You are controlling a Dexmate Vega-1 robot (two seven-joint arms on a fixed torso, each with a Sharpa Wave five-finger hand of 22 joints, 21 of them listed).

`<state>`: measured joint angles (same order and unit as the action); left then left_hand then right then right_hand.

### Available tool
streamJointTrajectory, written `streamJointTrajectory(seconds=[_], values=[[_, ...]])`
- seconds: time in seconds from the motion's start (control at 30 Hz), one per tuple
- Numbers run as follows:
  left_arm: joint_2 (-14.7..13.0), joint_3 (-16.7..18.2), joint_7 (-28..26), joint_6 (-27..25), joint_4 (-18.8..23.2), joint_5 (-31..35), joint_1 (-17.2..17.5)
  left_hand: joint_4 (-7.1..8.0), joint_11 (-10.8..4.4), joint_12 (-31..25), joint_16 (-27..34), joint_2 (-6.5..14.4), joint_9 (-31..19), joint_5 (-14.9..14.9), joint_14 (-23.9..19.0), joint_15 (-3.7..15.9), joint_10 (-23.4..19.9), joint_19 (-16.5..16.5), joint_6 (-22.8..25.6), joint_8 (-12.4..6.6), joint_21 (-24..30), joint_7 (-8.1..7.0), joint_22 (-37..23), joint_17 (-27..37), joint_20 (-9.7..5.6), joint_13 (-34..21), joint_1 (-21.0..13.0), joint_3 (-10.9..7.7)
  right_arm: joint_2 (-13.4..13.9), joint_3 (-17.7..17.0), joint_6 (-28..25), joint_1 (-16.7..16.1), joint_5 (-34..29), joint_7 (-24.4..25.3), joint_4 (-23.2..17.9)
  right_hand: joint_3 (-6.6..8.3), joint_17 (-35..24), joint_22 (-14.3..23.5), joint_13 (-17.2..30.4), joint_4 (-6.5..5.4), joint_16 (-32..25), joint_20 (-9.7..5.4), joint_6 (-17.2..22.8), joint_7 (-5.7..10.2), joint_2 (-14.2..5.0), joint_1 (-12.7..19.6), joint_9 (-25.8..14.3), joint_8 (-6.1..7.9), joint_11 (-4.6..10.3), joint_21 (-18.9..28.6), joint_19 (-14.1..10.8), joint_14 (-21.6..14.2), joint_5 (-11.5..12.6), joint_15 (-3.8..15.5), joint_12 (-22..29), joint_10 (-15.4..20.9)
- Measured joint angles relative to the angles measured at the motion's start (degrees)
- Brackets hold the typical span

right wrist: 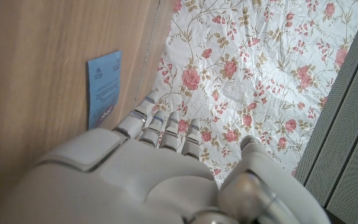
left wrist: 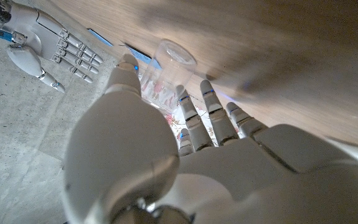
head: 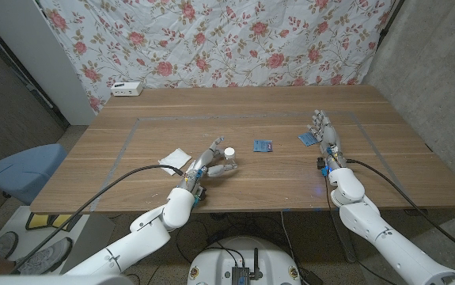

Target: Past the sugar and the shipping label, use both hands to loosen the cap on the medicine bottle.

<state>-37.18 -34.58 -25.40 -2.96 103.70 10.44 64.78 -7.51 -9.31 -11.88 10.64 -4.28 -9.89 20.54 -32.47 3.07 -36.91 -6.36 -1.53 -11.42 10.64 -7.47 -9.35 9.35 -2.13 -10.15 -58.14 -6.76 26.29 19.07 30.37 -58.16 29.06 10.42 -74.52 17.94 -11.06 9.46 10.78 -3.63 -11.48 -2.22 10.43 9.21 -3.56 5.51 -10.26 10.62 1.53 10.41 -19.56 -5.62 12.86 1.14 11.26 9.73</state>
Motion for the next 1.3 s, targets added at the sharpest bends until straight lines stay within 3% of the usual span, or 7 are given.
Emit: streamJointTrajectory(seconds=[0.47, 0.8, 0.93, 1.2, 1.3], values=[[0.1, -0.1, -0.8, -0.9, 0.4, 0.4, 0.2, 0.0, -0.01, 0.0, 0.0, 0.6, 0.0, -0.2, -1.4, 0.28, -1.7, -1.2, 2.1, 0.0, 0.0, 0.01, 0.0, 0.0, -0.02, 0.0, -0.6, 0.0, -0.1, -0.1, 0.2, 0.0, 0.2, 0.0, 0.2, -0.16, 0.0, 0.0, 0.0, 0.16, 0.0, 0.0, 0.0, 0.0, -0.29, -0.3, 0.0, 0.0, 0.0, 0.0, 0.0, 0.0, 0.0, 0.0, 0.0, 0.0], [0.3, -0.3, -1.3, -1.0, 0.4, 0.7, 0.2, 0.0, -0.1, 0.0, 0.0, 1.1, 0.0, -0.7, -3.3, 0.19, -3.4, -2.6, 3.8, 0.0, 0.0, 1.13, 0.0, 0.1, 0.07, 0.0, -1.7, 0.0, -0.3, -0.2, 0.3, 0.0, 0.2, 0.0, 0.6, -0.16, 0.0, 0.0, 0.0, 0.16, 0.0, 0.0, 0.0, 0.0, -0.29, -0.3, 0.0, 0.0, 0.0, 0.0, 0.0, 0.0, 0.0, -0.01, 0.0, 0.0], [0.5, -0.4, -1.5, -0.7, 0.0, 0.9, 0.0, 0.1, 0.1, 0.0, 0.0, 1.2, 0.0, -1.1, -4.0, 0.32, -4.0, -3.2, 4.9, 0.0, 0.0, 2.23, 0.0, 0.1, 0.04, 0.0, -1.8, 0.1, -0.3, -0.2, 0.4, 0.0, 0.2, 0.0, 0.6, -0.16, 0.0, 0.0, 0.0, 0.16, 0.0, 0.0, 0.0, 0.0, -0.3, -0.3, 0.0, 0.0, 0.0, 0.0, 0.0, 0.0, 0.0, -0.01, 0.0, 0.0], [0.7, -0.5, -1.8, 0.1, -0.5, 1.0, -0.2, 0.24, 0.61, 0.0, 0.0, 1.5, 0.0, -1.8, -6.1, 0.61, -6.3, -4.8, 7.0, 0.0, 0.0, 5.95, 0.0, 0.1, -0.14, 0.0, -2.1, 0.72, -0.4, -0.2, 0.6, -0.2, 0.2, 0.1, 0.6, -0.16, 0.0, 0.0, 0.0, 0.16, 0.0, 0.0, 0.0, 0.0, -0.3, -0.3, 0.0, 0.0, 0.0, 0.0, 0.0, 0.0, 0.0, -0.01, 0.0, 0.0], [0.7, -0.5, -1.9, 0.2, -0.6, 1.1, -0.2, 0.23, 0.51, 0.0, 0.0, 1.5, 0.0, -1.8, -7.0, 0.62, -6.8, -5.3, 7.4, 0.0, 0.0, 6.4, 0.0, 0.1, -0.02, 0.0, -2.1, 0.72, -0.4, -0.2, 0.7, -0.4, 0.2, 0.2, 0.5, -0.16, 0.0, 0.0, 0.0, 0.16, 0.0, 0.0, 0.0, 0.0, -0.3, -0.3, 0.0, 0.0, 0.0, 0.0, 0.0, 0.0, 0.0, -0.01, 0.0, 0.0]])
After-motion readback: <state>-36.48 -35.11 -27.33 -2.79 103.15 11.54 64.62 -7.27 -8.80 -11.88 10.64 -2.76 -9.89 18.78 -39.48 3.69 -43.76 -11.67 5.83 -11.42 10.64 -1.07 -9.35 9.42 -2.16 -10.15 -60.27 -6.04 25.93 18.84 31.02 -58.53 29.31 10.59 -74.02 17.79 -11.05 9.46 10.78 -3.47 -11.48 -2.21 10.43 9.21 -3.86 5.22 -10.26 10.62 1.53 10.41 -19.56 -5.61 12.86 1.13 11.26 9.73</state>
